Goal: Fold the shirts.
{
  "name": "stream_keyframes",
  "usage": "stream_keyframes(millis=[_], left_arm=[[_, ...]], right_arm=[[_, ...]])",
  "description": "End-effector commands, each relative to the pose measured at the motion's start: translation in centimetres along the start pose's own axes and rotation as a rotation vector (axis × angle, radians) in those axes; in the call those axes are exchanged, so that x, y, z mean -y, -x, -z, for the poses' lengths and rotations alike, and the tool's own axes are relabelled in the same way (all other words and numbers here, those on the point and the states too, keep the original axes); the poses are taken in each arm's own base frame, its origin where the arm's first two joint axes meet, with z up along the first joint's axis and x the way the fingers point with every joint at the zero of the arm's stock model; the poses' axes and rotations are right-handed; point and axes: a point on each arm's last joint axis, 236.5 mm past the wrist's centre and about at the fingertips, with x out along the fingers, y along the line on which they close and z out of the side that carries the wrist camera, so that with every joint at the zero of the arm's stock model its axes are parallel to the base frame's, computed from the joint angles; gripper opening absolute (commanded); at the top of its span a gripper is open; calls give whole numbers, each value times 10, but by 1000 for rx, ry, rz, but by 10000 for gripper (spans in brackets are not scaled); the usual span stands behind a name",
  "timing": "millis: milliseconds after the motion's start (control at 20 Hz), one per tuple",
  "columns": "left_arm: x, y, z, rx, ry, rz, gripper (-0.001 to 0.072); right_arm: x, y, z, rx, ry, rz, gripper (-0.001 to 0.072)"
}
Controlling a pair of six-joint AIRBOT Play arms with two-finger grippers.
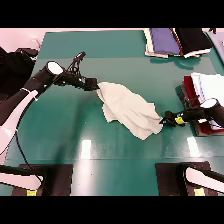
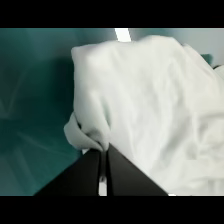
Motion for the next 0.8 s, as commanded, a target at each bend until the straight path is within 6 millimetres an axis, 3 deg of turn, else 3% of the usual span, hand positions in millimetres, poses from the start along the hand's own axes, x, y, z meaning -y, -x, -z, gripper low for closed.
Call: stream_keyframes(millis=[0, 50, 200, 300, 400, 500, 550, 650, 750], left_arm=[[26, 42, -25, 92, -95, -14, 26], [43, 72, -42, 157, -160, -26, 26], [121, 194, -85, 420, -372, -45, 26], [175, 274, -91, 589, -471, -21, 26], [211, 330, -82, 693, -539, -5, 26], [224, 349, -70, 713, -574, 0, 26], [223, 345, -64, 679, -578, -2, 26], [207, 312, -48, 543, -571, -11, 26], [181, 255, -25, 346, -559, -36, 26]], right_arm=[[-41, 42, -37, 142, 152, -16, 17], [-62, 78, -51, 231, 214, -22, 17], [-131, 209, -75, 562, 414, -3, 17], [-172, 289, -66, 764, 517, 22, 17], [-202, 344, -46, 890, 585, 39, 17], [-222, 371, -29, 953, 629, 43, 16], [-226, 375, -24, 952, 635, 41, 16], [-223, 366, -19, 899, 621, 35, 16], [-209, 342, -23, 818, 586, 28, 16]])
